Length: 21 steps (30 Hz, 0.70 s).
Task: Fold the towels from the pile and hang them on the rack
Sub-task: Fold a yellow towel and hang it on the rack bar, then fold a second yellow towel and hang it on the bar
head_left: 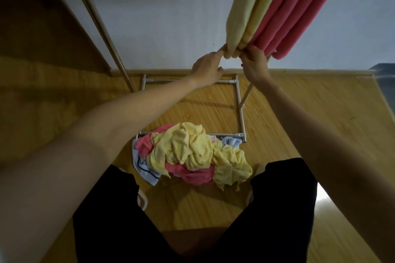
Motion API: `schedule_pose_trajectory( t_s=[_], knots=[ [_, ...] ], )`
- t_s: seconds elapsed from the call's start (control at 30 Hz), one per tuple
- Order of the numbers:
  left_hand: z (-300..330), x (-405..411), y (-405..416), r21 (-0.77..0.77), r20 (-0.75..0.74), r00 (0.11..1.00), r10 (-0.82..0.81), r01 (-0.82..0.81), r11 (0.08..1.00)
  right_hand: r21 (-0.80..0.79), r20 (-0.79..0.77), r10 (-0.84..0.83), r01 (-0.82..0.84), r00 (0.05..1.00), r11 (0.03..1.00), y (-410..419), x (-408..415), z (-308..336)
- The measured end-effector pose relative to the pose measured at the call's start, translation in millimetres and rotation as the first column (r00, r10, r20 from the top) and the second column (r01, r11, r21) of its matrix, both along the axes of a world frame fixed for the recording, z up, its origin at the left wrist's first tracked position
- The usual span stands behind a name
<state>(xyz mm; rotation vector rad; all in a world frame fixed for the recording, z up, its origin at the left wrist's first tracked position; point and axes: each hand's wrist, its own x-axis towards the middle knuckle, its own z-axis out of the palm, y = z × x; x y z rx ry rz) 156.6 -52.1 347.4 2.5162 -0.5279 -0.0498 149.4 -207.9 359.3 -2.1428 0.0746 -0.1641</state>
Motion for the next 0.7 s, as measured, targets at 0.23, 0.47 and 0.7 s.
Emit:
schedule_pose_trajectory(
  t_s=[0.23, 0.47, 0.7],
  knots=[
    [-92.3, -34.1, 55.4, 0.038, -0.207, 0.973, 0.106, -0.101, 0.994, -0.194, -0.27, 0.052, -0.107, 0.962, 0.975, 8.2, -43.3, -91.9],
    [-229.5, -104.9, 136.5, 0.186, -0.494, 0.822, 0.284, -0.219, 0.958, -0.237, -0.595, 0.243, -0.456, 0.766, 0.858, 44.2, -94.5, -219.9],
    [-327.7, -165.2, 185.0, 0.314, -0.648, 0.62, 0.442, -0.312, 0.897, -0.179, -0.696, 0.409, -0.693, 0.591, 0.698, 93.5, -131.1, -317.0]
  ],
)
